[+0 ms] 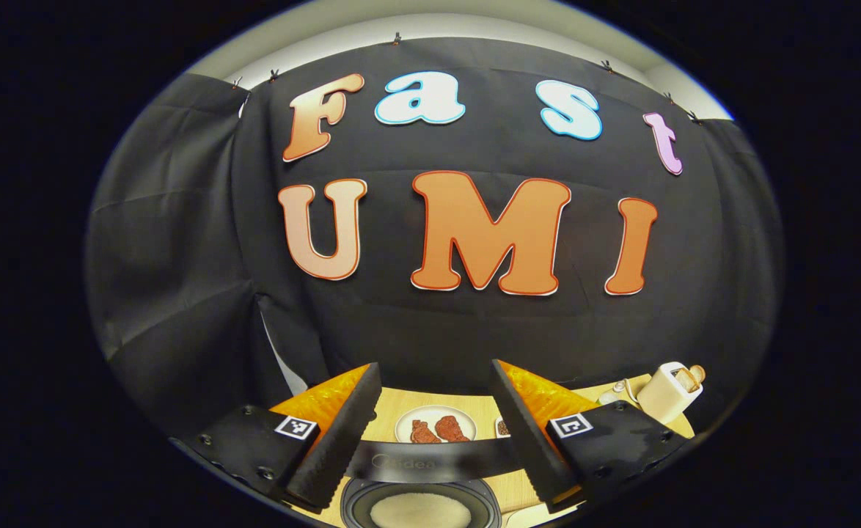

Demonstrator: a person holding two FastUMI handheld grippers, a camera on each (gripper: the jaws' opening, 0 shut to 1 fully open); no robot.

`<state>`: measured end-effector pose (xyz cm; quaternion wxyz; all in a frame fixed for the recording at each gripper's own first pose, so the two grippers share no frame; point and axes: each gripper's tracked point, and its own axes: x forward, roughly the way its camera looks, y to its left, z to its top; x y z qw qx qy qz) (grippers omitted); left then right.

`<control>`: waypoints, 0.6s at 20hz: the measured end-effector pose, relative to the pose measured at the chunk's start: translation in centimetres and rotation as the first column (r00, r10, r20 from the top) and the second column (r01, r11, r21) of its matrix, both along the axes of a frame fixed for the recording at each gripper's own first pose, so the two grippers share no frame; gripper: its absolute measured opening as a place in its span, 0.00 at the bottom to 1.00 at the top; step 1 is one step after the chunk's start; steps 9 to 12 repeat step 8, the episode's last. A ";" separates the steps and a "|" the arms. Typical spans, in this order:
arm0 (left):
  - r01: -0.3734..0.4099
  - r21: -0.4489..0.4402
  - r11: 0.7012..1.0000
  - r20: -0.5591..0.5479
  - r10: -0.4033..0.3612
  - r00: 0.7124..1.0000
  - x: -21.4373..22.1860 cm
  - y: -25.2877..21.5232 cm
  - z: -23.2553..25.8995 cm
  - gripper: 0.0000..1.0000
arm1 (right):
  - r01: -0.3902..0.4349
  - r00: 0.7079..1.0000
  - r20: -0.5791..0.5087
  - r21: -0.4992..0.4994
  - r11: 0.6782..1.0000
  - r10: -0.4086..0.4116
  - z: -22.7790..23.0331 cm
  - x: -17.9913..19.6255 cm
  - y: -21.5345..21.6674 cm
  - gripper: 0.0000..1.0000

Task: Close the left gripper, press the button to open the rice cooker; take a wooden spoon from the chopstick holder with the right hand, scoop a spoonful of rice and pour it into the rice cooker, then put the wooden spoon back into the chopstick holder.

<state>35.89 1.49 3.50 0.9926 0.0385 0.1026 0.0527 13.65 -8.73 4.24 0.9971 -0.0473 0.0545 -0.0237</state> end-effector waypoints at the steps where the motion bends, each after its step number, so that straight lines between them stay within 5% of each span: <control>1: -0.009 0.007 1.000 -0.025 0.009 1.000 0.2 0.4 -1.1 0.99 | 0.000 1.000 0.000 0.004 1.000 0.000 0.1 0.0 0.0 0.95; 3: -0.021 0.019 1.000 -0.089 0.023 0.996 -0.5 1.0 -3.4 0.97 | 0.000 1.000 0.000 0.007 1.000 0.000 0.1 0.0 0.1 0.95; 12: -0.005 0.064 0.998 -0.056 0.009 0.998 -2.7 0.7 -3.7 1.00 | -0.009 1.000 0.000 0.038 0.999 0.009 0.0 0.2 0.5 0.95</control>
